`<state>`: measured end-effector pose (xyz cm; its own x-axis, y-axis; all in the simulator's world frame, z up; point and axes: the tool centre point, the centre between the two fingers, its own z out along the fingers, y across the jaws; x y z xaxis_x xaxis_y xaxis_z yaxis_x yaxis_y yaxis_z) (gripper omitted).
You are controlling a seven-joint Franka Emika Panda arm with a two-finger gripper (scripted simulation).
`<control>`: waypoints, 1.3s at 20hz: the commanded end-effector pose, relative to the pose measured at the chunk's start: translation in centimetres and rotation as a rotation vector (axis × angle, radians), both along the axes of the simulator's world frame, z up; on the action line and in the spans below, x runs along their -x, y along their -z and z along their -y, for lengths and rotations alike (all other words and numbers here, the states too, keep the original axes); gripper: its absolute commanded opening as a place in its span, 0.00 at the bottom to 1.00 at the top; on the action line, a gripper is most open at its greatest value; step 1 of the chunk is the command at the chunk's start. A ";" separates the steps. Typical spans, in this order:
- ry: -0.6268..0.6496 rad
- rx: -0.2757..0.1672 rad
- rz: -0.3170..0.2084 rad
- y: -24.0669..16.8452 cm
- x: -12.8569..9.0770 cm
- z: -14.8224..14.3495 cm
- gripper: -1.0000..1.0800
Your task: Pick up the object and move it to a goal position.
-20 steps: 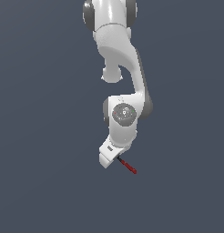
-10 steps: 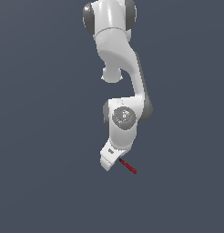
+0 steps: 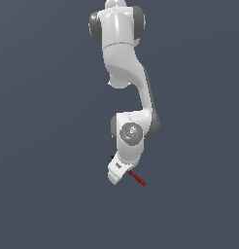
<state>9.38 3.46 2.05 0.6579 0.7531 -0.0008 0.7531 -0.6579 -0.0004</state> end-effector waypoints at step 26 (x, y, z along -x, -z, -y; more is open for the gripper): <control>-0.001 0.000 0.002 0.6 0.6 0.8 0.00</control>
